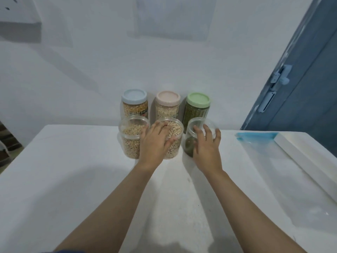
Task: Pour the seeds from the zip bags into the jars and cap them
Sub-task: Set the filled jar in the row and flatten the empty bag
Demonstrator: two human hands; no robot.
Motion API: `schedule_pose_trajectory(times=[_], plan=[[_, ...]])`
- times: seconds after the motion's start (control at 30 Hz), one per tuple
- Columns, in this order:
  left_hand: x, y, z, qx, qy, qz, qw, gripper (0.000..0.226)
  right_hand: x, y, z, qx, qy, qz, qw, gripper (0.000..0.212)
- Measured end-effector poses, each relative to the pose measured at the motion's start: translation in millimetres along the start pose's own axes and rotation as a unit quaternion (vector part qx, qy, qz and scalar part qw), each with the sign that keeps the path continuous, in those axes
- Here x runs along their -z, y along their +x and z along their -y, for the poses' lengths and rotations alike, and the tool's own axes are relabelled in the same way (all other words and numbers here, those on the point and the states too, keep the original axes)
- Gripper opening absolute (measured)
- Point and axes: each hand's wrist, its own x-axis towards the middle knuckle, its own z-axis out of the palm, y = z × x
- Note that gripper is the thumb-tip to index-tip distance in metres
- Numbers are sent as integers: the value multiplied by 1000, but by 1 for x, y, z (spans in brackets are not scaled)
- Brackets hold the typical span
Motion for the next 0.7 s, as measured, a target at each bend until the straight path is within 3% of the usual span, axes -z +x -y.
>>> schedule_pose_trajectory(times=[0.33,0.7], plan=[[4,3,13,-34,-42,4,999,58,-6,1,2,-2,1,-18,1000,53],[4,7,1,4,-21,19,1000,53,1,-5,5,-19,-12,-11,1000,53]])
